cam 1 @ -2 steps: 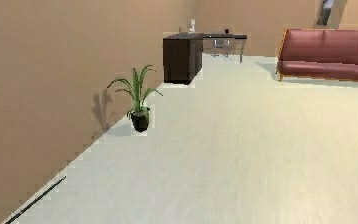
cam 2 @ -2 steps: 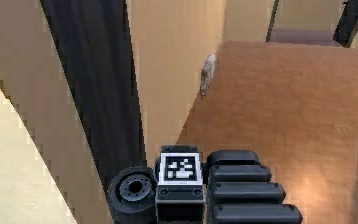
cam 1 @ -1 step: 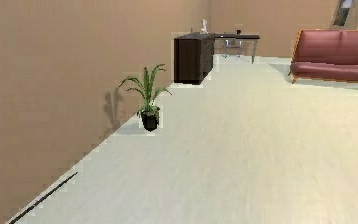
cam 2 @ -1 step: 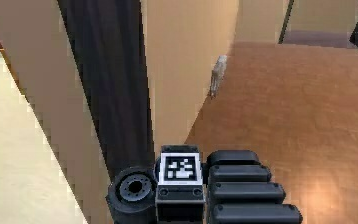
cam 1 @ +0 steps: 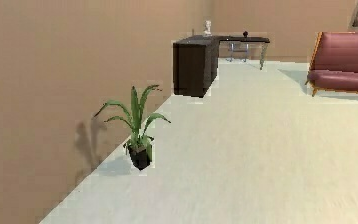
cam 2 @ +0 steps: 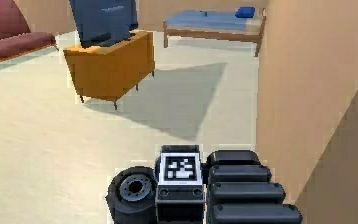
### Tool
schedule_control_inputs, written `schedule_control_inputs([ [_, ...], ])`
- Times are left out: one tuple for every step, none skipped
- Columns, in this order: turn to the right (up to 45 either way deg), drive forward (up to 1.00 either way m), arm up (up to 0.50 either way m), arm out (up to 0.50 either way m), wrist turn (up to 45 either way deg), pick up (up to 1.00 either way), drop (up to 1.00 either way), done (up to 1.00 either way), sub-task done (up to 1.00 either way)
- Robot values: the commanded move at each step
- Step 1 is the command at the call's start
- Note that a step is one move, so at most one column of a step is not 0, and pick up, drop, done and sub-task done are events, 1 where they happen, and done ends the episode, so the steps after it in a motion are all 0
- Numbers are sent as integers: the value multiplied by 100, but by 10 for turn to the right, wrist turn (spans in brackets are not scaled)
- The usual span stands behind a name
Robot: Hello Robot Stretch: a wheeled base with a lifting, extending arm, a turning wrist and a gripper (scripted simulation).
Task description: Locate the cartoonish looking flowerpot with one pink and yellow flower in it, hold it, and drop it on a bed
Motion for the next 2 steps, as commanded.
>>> schedule_control_inputs([
  [450, 0, 0, 0, 0, 0, 0, 0, 0],
  [330, 0, 0, 0, 0, 0, 0, 0, 0],
])
